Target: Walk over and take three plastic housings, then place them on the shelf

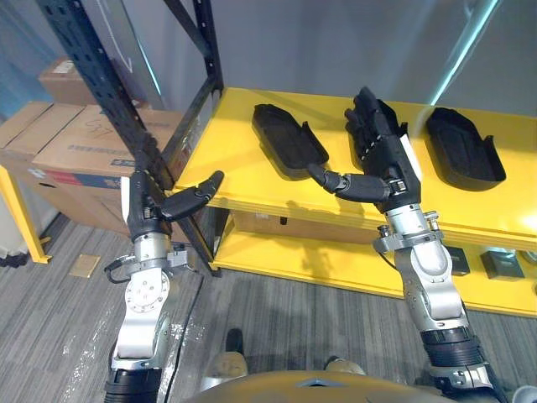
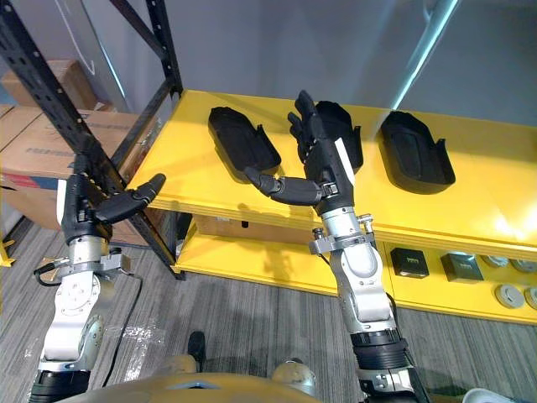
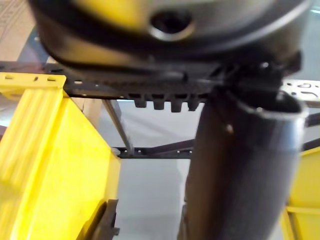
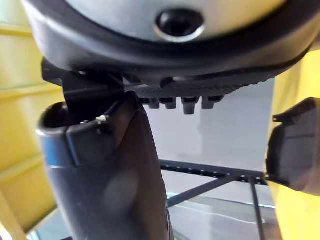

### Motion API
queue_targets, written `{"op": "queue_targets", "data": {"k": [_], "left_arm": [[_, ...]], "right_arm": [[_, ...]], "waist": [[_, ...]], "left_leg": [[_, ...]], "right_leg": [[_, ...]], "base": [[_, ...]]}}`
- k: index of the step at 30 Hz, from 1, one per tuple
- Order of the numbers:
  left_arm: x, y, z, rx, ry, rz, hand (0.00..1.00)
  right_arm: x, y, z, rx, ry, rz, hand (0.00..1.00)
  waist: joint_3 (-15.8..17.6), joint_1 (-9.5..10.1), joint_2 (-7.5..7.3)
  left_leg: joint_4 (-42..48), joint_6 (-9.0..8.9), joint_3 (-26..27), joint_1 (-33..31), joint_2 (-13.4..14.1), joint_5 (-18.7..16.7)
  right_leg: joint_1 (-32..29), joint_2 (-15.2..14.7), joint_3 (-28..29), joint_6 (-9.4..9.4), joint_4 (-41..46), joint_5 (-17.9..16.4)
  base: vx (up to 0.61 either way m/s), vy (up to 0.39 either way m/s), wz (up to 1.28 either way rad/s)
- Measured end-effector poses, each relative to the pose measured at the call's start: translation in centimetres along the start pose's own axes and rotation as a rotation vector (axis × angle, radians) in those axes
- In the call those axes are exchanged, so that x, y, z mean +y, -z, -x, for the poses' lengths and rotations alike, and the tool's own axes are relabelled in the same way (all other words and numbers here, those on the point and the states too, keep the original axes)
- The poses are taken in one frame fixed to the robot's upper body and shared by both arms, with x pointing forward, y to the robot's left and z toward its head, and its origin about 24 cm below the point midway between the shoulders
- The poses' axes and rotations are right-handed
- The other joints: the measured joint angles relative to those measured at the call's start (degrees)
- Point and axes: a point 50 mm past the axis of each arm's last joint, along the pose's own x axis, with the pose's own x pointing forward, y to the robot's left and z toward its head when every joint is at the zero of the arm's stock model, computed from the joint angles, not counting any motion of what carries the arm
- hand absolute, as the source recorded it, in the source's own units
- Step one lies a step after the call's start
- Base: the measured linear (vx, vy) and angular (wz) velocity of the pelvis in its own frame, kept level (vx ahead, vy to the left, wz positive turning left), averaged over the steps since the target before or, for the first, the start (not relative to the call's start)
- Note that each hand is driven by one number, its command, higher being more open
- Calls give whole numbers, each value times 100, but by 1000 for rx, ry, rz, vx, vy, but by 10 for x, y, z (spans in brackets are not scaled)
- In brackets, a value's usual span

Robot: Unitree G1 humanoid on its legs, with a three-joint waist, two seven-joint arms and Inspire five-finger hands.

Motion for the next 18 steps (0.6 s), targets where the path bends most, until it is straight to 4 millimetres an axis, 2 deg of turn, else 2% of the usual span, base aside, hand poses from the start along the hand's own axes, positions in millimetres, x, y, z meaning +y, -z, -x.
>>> {"op": "queue_targets", "data": {"k": [2,5,11,13,18], "left_arm": [[-3,1,0,8,29,38,100],[-8,2,1,18,67,85,100],[-28,-2,-6,4,148,151,100],[-37,-7,-15,-26,178,161,100],[-45,-17,-34,-81,186,159,100]], "right_arm": [[-5,14,-2,59,35,-2,100],[-10,23,-4,101,81,1,100],[-16,21,-21,86,115,17,100],[-16,17,-28,66,107,18,100],[-12,12,-47,58,31,22,100]], "waist": [[-11,1,21],[-9,10,25],[-9,-13,26],[-6,-15,31],[24,-26,47]], "left_leg": [[-1,-11,-40,-68,-7,50],[0,-1,-51,-68,-12,99],[0,-16,-19,-44,0,120],[-1,-17,3,-42,10,127],[-4,-17,127,-104,32,127]], "right_leg": [[1,29,-6,-10,-83,83],[2,35,35,-27,-86,144],[-2,46,84,10,-82,176],[-19,53,108,2,-80,189],[-180,63,238,-49,-68,228]], "base": [[-7,-8,11],[2,-3,1],[-6,-4,-2],[-40,-14,-5],[-52,-6,-14]]}}
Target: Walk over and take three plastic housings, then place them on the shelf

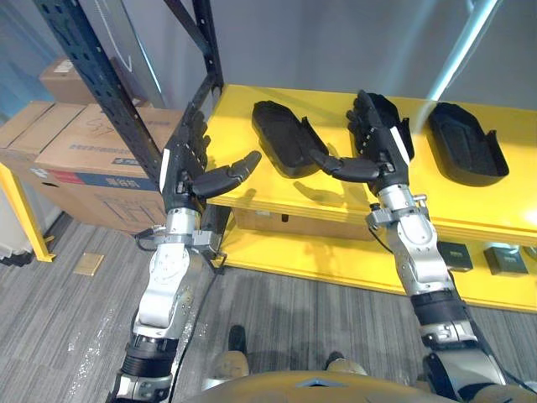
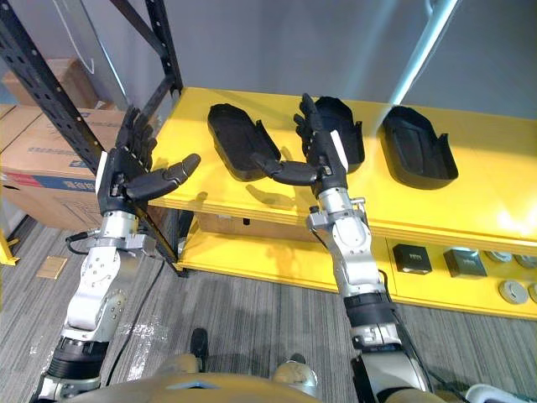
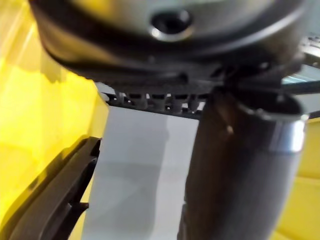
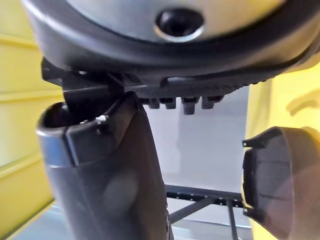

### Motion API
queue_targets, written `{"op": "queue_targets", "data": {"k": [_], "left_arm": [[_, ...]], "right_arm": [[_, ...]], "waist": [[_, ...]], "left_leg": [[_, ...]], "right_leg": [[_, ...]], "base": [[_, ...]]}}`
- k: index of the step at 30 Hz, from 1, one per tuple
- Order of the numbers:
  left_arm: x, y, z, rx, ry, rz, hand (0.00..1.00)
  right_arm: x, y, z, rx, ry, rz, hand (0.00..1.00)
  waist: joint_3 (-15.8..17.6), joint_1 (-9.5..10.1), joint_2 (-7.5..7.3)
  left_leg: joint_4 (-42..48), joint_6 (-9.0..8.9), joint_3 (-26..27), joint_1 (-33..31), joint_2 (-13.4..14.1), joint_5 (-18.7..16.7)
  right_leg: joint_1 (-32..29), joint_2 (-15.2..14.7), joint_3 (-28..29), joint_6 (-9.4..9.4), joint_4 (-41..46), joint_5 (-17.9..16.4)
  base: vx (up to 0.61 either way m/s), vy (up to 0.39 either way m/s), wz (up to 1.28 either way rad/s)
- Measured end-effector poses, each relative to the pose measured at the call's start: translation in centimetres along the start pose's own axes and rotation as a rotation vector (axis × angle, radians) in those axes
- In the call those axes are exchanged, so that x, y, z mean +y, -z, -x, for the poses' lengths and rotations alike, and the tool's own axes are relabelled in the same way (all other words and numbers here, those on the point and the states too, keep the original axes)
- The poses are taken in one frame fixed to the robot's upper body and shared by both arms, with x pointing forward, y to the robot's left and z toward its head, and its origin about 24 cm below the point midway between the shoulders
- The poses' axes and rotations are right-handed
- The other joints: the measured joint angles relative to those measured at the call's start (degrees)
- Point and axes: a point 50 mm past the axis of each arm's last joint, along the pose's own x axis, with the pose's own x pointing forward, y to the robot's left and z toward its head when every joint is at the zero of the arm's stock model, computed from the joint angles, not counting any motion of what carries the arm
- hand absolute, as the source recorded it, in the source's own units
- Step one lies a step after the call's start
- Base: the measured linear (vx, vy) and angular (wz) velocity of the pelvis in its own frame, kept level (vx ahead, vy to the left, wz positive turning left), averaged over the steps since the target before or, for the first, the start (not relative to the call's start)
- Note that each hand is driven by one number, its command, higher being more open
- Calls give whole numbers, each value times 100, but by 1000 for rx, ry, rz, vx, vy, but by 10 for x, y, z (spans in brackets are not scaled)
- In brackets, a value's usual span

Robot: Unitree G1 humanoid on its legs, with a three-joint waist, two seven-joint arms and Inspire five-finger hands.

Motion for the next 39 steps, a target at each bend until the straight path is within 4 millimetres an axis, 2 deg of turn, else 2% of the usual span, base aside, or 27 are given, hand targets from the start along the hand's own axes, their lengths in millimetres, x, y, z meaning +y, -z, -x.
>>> {"op": "queue_targets", "data": {"k": [3,5,9,13,17,22,25,30,39], "left_arm": [[-5,-11,-13,-52,19,0,100],[-7,-20,-22,-93,19,-2,100],[-13,-27,-32,-128,29,4,100],[-20,-21,-44,-104,47,-5,100],[-28,-18,-47,-86,77,-12,100],[-36,-28,-66,-116,94,-3,100],[-36,-26,-75,-100,78,-1,100],[-34,-19,-81,-64,77,-8,100],[-40,-14,-93,-30,87,11,100]], "right_arm": [[-3,-3,-11,19,-28,34,100],[-2,-3,-20,34,-43,40,100],[-2,0,-27,61,-54,42,100],[2,-4,-36,61,-79,46,100],[4,-13,-47,31,-88,52,100],[7,-28,-59,-21,-94,56,100],[7,-34,-67,-33,-89,58,100],[8,-41,-72,-54,-80,61,100],[10,-42,-78,-50,-10,87,100]], "waist": [[79,13,19],[255,13,16],[390,52,5],[471,86,-54],[538,107,-127],[715,141,-175],[845,165,-197],[995,150,-282],[1062,157,-304]], "left_leg": [[0,-24,0,-144,8,28],[0,-25,2,-151,8,43],[0,19,-4,-214,8,79],[11,23,10,-259,11,93],[22,19,67,-260,14,89],[7,17,105,-353,41,85],[19,26,149,-366,49,92],[23,29,201,-374,56,104],[28,16,279,-439,72,124]], "right_leg": [[-152,8,5,-12,2,39],[-165,9,11,-20,3,63],[-212,9,27,-14,6,73],[-267,19,65,11,7,106],[-312,19,133,10,16,106],[-478,28,184,-28,127,78],[-567,26,250,-33,208,75],[-630,26,309,-40,257,71],[-826,27,418,-86,406,41]], "base": [[-61,-7,0],[-45,-15,-2],[3,-6,1],[19,-15,-2],[22,-21,-7],[-23,-10,-3],[-31,-8,-8],[-1,-9,-5],[3,-10,-4]]}}
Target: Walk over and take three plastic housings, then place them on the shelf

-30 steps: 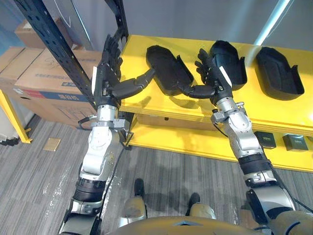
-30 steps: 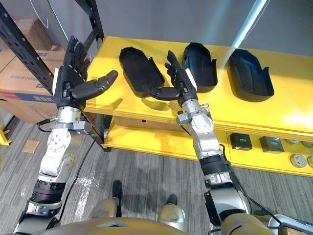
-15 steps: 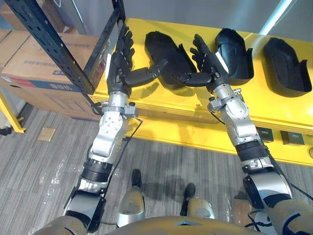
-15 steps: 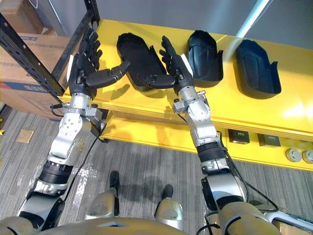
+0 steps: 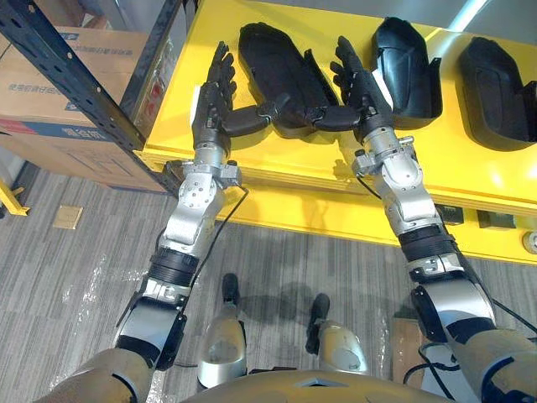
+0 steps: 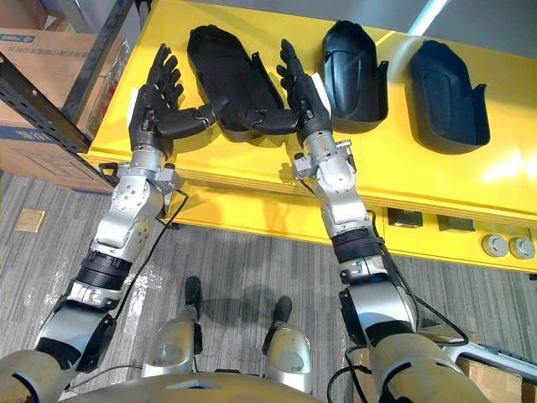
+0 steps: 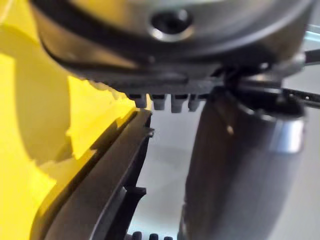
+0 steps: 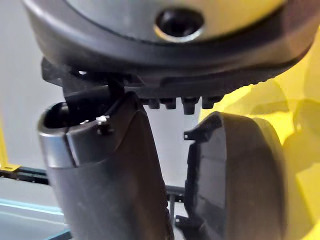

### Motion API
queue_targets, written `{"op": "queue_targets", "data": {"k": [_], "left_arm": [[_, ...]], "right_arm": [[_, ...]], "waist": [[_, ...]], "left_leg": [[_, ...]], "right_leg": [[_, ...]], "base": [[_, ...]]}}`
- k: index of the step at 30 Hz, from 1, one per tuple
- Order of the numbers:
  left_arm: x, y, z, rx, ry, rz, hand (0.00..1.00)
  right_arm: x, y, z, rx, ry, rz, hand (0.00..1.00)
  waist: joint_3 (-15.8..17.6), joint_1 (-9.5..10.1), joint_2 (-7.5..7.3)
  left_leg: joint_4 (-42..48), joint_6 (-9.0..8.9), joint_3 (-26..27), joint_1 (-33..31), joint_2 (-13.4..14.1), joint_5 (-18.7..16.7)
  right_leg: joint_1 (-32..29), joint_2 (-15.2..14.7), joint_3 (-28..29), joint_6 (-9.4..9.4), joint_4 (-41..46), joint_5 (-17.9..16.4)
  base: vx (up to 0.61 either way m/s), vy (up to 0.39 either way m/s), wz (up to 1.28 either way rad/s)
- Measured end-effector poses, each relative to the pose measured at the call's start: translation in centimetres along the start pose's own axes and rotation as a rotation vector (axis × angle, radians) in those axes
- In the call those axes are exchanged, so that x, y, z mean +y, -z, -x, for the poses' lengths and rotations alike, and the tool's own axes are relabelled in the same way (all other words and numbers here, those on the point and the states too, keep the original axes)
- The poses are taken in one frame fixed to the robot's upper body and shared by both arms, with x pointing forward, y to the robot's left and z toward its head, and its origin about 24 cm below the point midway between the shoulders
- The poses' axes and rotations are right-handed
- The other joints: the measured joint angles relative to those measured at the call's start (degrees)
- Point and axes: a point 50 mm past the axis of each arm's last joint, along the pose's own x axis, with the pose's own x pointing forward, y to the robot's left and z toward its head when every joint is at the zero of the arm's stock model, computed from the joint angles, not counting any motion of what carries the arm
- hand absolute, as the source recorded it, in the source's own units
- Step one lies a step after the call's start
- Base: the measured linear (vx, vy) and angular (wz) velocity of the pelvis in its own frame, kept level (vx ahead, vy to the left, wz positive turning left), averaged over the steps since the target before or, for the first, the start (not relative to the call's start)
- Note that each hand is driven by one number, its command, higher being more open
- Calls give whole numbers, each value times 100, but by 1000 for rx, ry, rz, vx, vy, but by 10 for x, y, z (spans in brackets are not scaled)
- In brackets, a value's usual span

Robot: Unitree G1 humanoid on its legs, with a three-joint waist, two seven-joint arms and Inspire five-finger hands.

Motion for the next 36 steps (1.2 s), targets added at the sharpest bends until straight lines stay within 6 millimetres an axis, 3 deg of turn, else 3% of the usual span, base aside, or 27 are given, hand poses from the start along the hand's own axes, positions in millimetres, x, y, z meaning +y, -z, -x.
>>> {"op": "queue_targets", "data": {"k": [18,26,36], "left_arm": [[-13,5,-5,32,0,32,100],[-14,8,-5,56,-16,33,100],[-7,10,-6,76,-25,-4,100]], "right_arm": [[17,1,-5,37,-123,-48,100],[29,17,12,72,-171,-80,100],[44,21,27,81,-196,-125,100]], "waist": [[232,2,-62],[233,-3,-66],[234,-28,-92]], "left_leg": [[-2,-13,28,73,45,16],[-4,-16,54,200,47,12],[-5,-37,179,316,88,-5]], "right_leg": [[3,32,52,-26,104,-20],[112,33,74,-39,100,-30],[186,86,193,-1,-20,14]], "base": [[0,-1,0],[0,-2,-1],[1,-9,-6]]}}
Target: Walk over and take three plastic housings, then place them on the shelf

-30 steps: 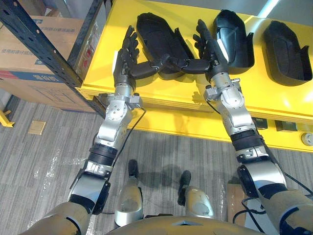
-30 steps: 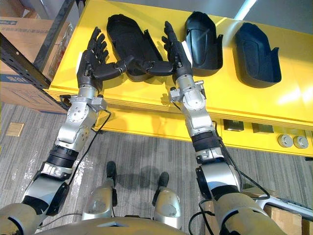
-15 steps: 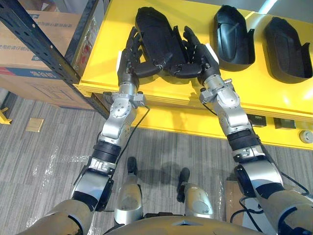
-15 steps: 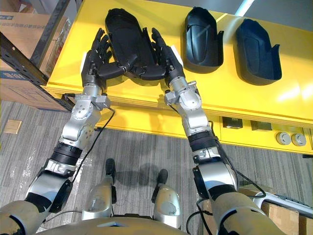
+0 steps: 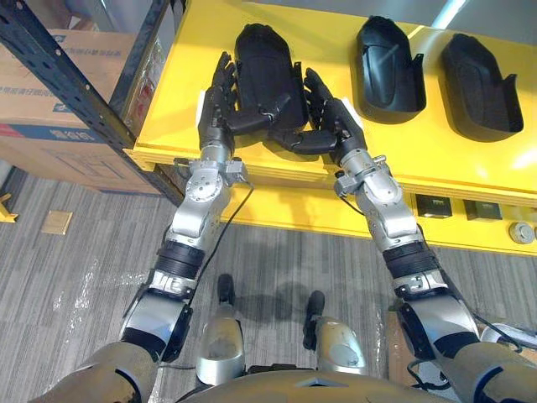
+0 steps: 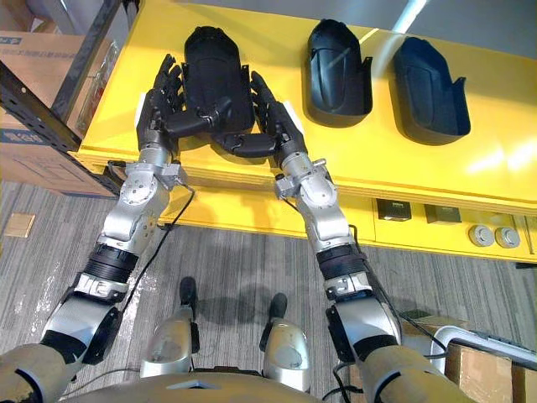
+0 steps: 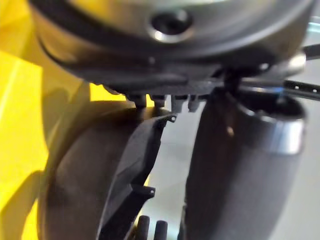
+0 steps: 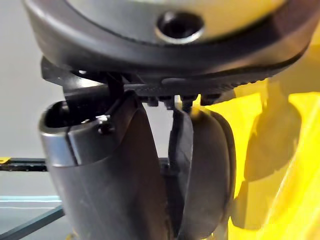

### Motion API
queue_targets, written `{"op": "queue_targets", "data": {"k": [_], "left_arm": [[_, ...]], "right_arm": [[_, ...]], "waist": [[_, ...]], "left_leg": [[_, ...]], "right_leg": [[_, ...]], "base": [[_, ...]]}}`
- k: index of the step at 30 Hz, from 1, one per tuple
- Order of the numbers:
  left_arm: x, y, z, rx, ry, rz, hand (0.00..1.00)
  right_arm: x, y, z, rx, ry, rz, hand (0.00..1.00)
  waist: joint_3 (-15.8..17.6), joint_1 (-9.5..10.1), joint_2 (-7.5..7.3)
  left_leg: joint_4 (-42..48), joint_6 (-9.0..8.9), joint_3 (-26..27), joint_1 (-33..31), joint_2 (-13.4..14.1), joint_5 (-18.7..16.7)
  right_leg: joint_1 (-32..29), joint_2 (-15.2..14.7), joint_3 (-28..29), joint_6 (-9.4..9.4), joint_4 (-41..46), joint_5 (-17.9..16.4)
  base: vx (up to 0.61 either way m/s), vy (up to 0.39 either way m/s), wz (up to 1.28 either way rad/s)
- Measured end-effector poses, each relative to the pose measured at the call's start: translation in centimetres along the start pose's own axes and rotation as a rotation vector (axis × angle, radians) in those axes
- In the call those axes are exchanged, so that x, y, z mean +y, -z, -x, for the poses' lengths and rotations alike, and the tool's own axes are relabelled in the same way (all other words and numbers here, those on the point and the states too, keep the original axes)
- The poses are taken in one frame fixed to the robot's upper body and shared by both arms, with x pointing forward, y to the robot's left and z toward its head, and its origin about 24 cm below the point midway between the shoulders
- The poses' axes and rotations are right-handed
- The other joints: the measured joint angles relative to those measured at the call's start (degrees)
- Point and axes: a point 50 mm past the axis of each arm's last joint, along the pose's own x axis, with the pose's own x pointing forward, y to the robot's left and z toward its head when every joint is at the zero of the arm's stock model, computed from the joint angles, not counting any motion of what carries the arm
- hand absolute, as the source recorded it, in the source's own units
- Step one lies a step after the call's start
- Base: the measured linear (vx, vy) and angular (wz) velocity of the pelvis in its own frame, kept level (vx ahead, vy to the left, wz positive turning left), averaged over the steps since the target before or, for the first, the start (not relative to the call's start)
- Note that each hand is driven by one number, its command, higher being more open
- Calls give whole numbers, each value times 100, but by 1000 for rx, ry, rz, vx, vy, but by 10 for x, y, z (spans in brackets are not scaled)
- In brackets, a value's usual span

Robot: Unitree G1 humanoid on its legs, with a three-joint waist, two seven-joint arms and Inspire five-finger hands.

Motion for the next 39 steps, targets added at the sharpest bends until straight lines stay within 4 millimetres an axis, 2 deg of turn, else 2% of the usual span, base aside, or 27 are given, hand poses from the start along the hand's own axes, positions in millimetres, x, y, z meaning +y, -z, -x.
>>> {"op": "queue_targets", "data": {"k": [5,21,29,32,35,38,39], "left_arm": [[7,2,-1,9,-26,-23,100],[16,2,-9,20,-93,-44,100],[23,-1,-8,-11,-193,-111,100],[30,-5,-1,-47,-239,-126,100],[40,-13,15,-105,-272,-91,100],[47,-15,42,-154,-290,-59,100],[51,-13,53,-165,-303,-38,100]], "right_arm": [[8,1,0,6,-30,4,100],[14,1,-2,-5,-24,-6,100],[11,1,4,-50,69,-26,100],[2,-8,14,-116,144,-35,100],[-14,-24,29,-224,255,-9,100],[-25,-35,52,-316,354,8,100],[-28,-36,62,-338,380,13,100]], "waist": [[-33,-46,-75],[-30,-122,-81],[-31,-127,-80],[-32,-139,-76],[-40,-179,-62],[-194,-247,45],[-319,-256,123]], "left_leg": [[2,-24,66,36,63,-17],[5,-39,149,56,60,-31],[6,-38,128,63,53,-32],[6,-37,111,89,48,-34],[4,-43,75,173,45,-45],[0,-45,19,218,41,-105],[-2,-49,25,216,40,-119]], "right_leg": [[34,74,50,-33,-98,56],[25,82,138,-18,-181,110],[29,76,128,-21,-149,103],[37,66,107,-39,-96,87],[132,56,41,-52,-75,48],[227,47,-26,-36,-77,-25],[231,46,-29,-54,-96,-47]], "base": [[10,-22,-7],[1,-4,-3],[0,0,0],[1,0,1],[1,-2,7],[12,-9,10],[39,-12,0]]}}
